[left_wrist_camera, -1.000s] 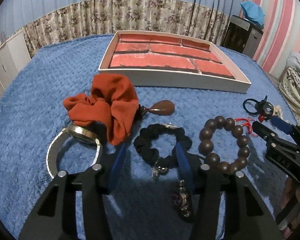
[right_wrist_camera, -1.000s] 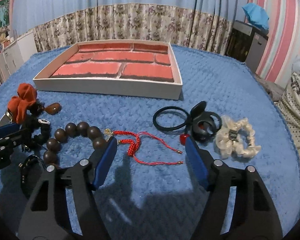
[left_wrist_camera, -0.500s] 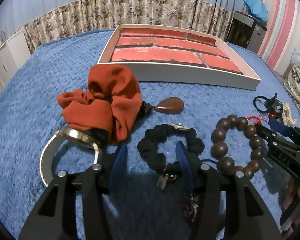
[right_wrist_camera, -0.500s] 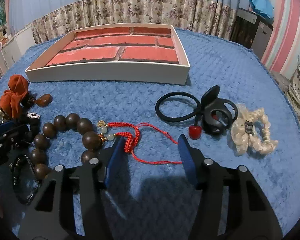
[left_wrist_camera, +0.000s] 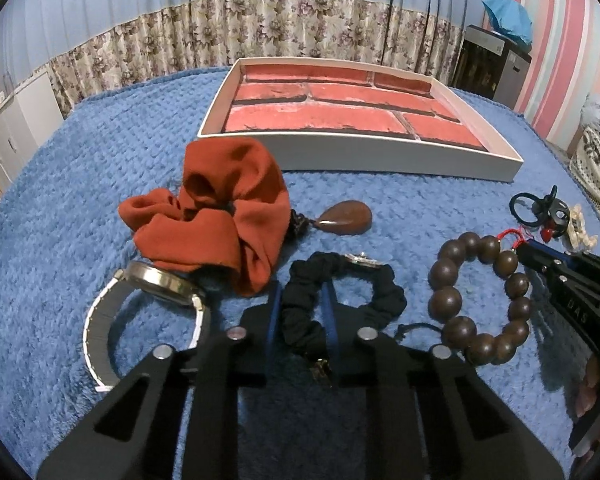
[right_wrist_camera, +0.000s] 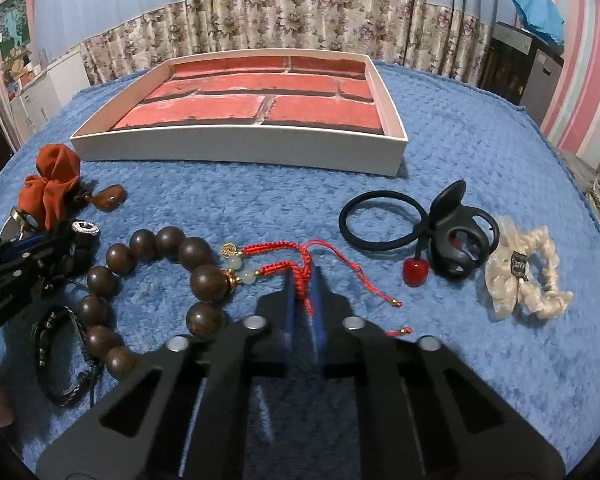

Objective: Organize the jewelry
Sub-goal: 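Grasp the black scrunchie with the left tool while the right tool grasps the red-string pendant, then carry both items into the brick-lined tray and open both tools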

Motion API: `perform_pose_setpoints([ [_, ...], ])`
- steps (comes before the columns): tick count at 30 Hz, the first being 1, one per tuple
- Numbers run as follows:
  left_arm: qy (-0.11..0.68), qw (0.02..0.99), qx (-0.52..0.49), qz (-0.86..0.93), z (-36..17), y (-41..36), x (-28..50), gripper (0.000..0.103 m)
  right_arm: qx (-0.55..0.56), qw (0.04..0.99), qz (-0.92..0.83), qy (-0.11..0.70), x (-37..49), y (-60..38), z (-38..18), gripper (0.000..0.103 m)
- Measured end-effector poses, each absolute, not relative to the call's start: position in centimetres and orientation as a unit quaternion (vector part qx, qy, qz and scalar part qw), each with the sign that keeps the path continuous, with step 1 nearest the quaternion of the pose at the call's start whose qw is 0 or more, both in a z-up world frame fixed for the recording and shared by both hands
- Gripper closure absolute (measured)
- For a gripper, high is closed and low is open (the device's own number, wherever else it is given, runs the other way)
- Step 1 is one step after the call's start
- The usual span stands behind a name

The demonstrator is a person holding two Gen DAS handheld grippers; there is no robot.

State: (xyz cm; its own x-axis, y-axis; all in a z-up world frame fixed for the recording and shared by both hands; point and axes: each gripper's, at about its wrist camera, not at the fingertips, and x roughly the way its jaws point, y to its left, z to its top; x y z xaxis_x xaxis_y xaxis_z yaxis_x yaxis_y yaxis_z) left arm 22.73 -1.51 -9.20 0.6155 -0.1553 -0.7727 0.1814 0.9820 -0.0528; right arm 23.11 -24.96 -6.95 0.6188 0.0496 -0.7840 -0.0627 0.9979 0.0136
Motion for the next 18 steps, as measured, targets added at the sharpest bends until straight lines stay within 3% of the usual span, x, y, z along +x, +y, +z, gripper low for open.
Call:
perform_pose_setpoints([
  [18, 0.388, 0.914, 0.005, -0.116, -6.5, -1.5, 20.7, 0.090, 0.003, 0.916, 0.031, 0.400, 22.0, -26.1, -4.7, 0.097],
])
